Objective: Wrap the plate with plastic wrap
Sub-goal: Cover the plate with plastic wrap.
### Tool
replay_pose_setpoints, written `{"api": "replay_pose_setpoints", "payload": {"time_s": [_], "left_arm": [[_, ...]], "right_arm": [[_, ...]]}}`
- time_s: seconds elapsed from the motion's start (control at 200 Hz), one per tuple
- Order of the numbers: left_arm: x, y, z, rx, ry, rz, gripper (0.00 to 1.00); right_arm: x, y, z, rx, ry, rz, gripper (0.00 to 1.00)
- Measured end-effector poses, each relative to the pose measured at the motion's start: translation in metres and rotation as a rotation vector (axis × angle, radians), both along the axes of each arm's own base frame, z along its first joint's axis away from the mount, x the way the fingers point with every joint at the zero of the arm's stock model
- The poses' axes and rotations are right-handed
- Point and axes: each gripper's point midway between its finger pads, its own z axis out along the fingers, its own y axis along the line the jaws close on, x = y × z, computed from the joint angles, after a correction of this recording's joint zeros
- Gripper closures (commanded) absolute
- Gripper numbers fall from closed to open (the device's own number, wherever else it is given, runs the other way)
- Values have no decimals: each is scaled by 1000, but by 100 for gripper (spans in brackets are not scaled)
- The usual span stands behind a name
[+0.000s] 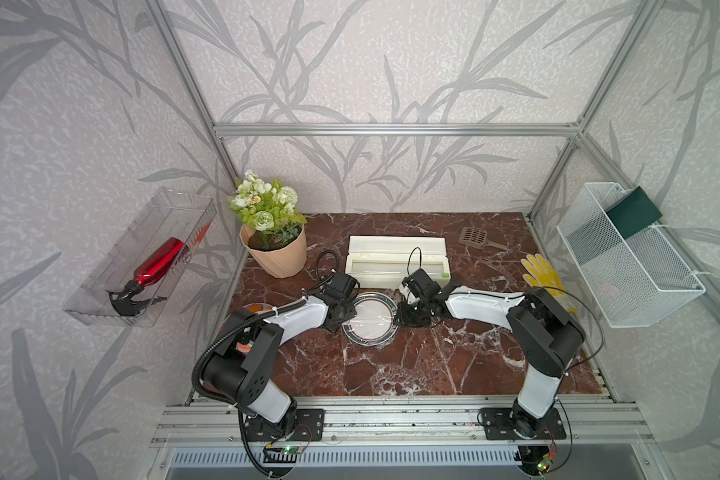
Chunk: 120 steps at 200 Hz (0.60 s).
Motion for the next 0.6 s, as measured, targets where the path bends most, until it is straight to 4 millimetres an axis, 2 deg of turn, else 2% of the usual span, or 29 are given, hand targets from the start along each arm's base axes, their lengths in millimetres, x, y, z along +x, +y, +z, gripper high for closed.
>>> {"api": "replay_pose_setpoints", "payload": {"time_s": [0.2,0.43,0.495,0.57,0.6], "left_arm": [[9,-6,0,-32,-28,5,58],[16,-13,1,-73,-51,10,59],[18,-12,1,-75,-54,16,60],[19,-10,1,-74,-56,23,60],[19,-9,1,-69,-57,26,60]], "right_arm": [[7,1,-7,145,29,-54,73],[14,13,-7,365,67,-96,80],[16,16,-7,414,73,-108,85],[18,18,-10,453,87,-125,100],[18,18,-10,471,96,-132,100]]}}
